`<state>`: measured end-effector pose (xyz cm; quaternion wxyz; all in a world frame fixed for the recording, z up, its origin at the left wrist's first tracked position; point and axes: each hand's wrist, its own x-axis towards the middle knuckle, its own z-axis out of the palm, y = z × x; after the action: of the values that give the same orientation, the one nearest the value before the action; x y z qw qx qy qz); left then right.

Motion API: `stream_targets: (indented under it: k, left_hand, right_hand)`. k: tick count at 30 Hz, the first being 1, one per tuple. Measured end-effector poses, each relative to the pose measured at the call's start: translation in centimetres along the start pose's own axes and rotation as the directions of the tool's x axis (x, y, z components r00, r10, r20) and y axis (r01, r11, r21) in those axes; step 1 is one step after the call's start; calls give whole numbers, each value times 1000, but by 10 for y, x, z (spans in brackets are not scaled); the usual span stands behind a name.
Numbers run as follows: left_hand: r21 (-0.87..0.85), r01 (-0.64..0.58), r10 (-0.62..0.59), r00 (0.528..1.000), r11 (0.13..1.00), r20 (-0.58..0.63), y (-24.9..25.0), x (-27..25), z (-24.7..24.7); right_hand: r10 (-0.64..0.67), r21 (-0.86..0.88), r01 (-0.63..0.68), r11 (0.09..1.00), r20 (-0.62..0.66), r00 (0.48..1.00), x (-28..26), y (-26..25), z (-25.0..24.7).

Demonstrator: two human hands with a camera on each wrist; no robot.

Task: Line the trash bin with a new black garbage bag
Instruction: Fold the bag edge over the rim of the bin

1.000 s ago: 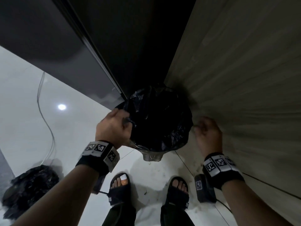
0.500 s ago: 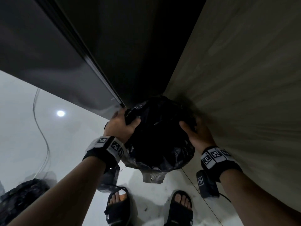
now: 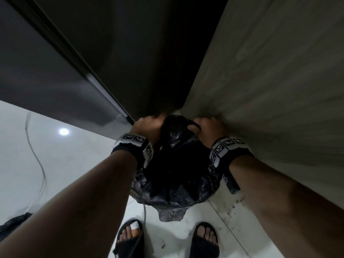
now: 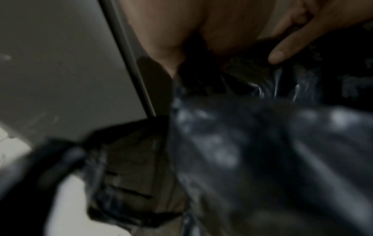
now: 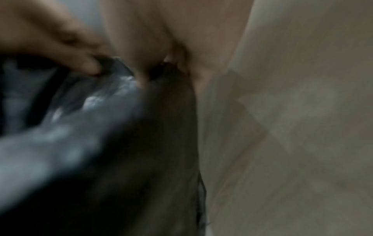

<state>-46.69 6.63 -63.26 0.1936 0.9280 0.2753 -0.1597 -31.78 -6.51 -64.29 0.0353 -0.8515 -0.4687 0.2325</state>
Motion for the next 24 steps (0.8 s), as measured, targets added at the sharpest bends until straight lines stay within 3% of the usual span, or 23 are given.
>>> stream_targets:
  k: [2, 4, 6, 8, 11, 14, 15, 18, 20, 22, 24]
  left_hand:
    - [-58, 31, -28, 998, 998, 52, -3, -2, -2]
    - [-232, 97, -86, 995, 968, 57, -4, -6, -1]
    - [-393, 181, -197, 980, 901, 0, -6, -22, 0]
    - [-395, 215, -275, 956, 893, -101, -7, -47, 6]
    - [-326, 288, -354, 920, 901, -167, -3, -88, 21]
    - [-547, 423, -505, 863, 723, 0, 0, -112, 44]
    - [-606, 441, -506, 859, 662, 74, -1, -116, 51]
    - [-771, 318, -379, 919, 552, 108, -10, -122, 63]
    - [-815, 327, -344, 924, 479, 168, -14, -122, 65]
    - [-820, 396, -405, 886, 413, 224, -19, -127, 67]
    - [-835, 400, -530, 833, 378, 159, -21, -138, 70]
  right_hand:
    - [36, 93, -43, 995, 71, 997, -3, 4, 4]
    - [137, 275, -175, 945, 154, 979, -12, 3, 2]
    - [231, 449, -256, 856, 111, 967, -28, 4, -1]
    - [322, 561, -276, 780, 17, 947, -51, 6, -1]
    - [446, 670, -367, 646, 60, 893, -90, 6, 6]
    - [479, 685, -420, 596, 116, 870, -124, -4, 16]
    - [468, 685, -440, 580, 162, 869, -131, -8, 20]
    - [450, 652, -554, 518, 343, 825, -138, -19, 35]
    - [432, 638, -590, 494, 409, 804, -140, -20, 39]
    - [417, 678, -571, 463, 402, 815, -144, -18, 41]
    - [447, 765, -532, 364, 357, 820, -150, -14, 42]
